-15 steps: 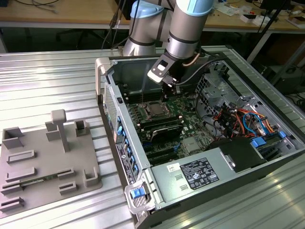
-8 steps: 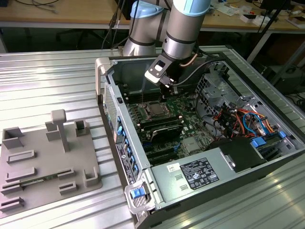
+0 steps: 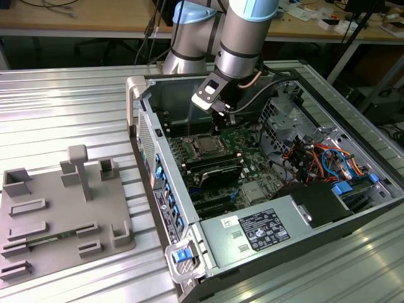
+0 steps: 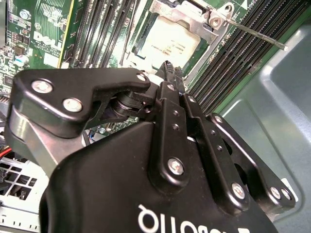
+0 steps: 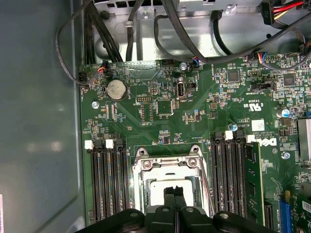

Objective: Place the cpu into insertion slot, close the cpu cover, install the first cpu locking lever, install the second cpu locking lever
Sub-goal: 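Close the cpu cover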

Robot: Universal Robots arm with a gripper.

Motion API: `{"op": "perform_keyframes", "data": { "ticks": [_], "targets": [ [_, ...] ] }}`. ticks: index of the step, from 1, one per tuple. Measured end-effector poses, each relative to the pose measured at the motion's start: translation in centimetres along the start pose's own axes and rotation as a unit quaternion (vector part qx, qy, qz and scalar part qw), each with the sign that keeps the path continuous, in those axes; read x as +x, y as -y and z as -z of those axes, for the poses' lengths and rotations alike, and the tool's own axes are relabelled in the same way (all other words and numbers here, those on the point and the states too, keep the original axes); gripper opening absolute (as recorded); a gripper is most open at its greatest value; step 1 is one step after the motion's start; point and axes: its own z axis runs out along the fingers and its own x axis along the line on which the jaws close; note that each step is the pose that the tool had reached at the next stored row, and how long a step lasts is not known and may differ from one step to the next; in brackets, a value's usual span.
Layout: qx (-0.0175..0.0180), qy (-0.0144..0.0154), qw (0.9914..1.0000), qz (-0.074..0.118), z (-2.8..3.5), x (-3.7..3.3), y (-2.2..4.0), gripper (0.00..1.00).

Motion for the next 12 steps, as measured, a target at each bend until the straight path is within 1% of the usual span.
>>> {"op": "perform_keyframes", "data": {
  "ticks": [2,4,5,6,9,10,11,12],
  "targets": [
    [0.0001,-0.0012,1.00000,0.000,-0.02,0.00,0.00,0.11],
    [0.0002,-0.0016,1.00000,0.000,-0.03,0.00,0.00,0.11],
    [0.0002,-0.0024,1.00000,0.000,-0.05,0.00,0.03,0.11],
    [0.0003,-0.0038,0.99999,0.000,-0.10,-0.01,0.15,0.11],
    [0.0004,-0.0048,0.99999,0.001,-0.31,-0.04,0.77,0.11],
    [0.0003,-0.0055,0.99997,0.006,-0.50,-0.06,0.97,0.11],
    [0.0000,-0.0065,0.99964,0.026,-0.94,-0.06,1.05,0.11],
    [0.0000,-0.0066,0.99952,0.030,-1.05,-0.07,1.31,0.11]
  ]
}}
